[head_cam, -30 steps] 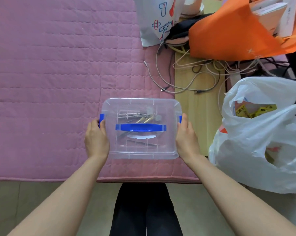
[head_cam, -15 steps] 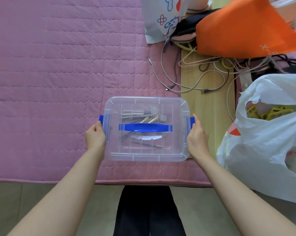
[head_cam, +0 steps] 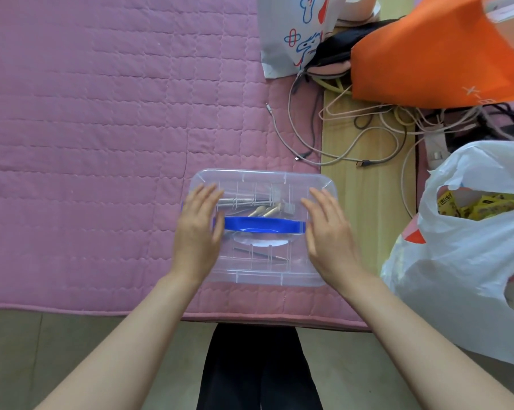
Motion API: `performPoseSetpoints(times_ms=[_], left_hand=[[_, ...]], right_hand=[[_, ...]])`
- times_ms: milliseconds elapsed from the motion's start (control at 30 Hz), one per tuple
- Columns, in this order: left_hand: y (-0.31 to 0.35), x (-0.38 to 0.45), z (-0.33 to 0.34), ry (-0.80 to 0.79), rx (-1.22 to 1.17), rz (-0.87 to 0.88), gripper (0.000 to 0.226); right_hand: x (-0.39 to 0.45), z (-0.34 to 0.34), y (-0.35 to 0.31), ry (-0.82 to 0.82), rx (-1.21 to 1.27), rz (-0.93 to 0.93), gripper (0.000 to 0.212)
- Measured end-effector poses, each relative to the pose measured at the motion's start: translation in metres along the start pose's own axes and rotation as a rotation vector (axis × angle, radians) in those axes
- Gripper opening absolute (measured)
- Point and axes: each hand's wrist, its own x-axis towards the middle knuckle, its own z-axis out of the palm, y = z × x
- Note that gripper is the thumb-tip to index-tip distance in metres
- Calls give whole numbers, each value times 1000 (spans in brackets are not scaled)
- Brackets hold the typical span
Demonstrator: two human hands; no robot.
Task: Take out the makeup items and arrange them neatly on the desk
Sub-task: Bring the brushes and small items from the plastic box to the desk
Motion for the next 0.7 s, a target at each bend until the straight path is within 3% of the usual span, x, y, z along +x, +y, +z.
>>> performPoseSetpoints(times_ms=[200,400,700], left_hand=[[10,-11,23,-208,141,259,39],[11,-8,24,-197,127,240,33],[29,27,2,-145,57,308,27]], right_hand=[[-1,16,-22,-103,-122,-118,49],[3,20,-26,-46,-175,-117,29],[28,-14,-30,57,-104,-163,28]])
